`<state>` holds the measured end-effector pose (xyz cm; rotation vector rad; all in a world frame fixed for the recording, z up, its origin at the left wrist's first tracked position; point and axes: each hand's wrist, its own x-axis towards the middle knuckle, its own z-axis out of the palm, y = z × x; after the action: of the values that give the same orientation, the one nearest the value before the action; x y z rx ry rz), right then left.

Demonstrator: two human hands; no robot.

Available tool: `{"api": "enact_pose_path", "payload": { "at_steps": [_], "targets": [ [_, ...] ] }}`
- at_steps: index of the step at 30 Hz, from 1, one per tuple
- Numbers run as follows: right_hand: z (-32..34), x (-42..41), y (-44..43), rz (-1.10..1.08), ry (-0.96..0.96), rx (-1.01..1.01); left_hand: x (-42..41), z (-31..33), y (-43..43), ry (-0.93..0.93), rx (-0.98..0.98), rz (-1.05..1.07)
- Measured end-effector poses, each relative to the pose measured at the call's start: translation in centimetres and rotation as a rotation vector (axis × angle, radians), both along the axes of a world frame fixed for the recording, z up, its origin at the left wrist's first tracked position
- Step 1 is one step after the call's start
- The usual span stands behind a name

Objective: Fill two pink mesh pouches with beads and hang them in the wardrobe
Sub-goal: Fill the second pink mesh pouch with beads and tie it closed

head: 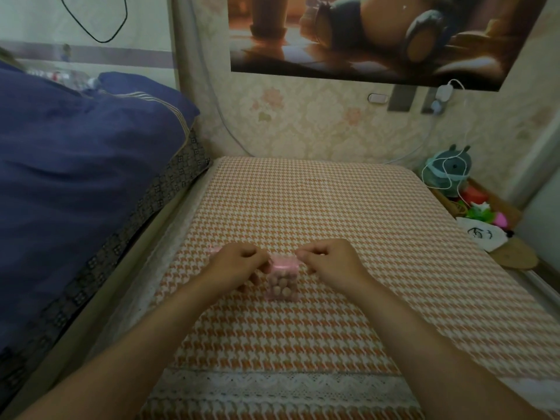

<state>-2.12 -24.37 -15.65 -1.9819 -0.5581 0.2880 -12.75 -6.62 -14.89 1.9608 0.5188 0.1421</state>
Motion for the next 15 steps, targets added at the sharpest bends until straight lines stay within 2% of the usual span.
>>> {"api": "enact_pose_path", "payload": {
  "at_steps": [3, 6, 9, 11, 15],
  "targets": [
    [-0.3, -0.1, 0.7, 0.046, -0.041, -0.007, 0.2, -0.2, -0.1, -0.081, -0.011, 0.098],
    [-0.1, -0.2, 0.7, 0.015, 0.077, 0.043, 0.4, -0.2, 0.1, -0.099, -0.194, 0.218],
    [0.2, -0.3, 0.3, -0.039, 0.216, 0.075, 0.4, -0.3, 0.4, -0.041, -0.328, 0.197],
    [0.4, -0.3, 0.1, -0.047, 0.303, 0.1, 0.3, -0.3, 0.5, -0.023, -0.282, 0.159],
    [0.7, -0.2, -0.2, -0.055, 0.41, 0.135, -0.1, 0.1, 1.3, 0.028, -0.026, 0.029]
  ]
}}
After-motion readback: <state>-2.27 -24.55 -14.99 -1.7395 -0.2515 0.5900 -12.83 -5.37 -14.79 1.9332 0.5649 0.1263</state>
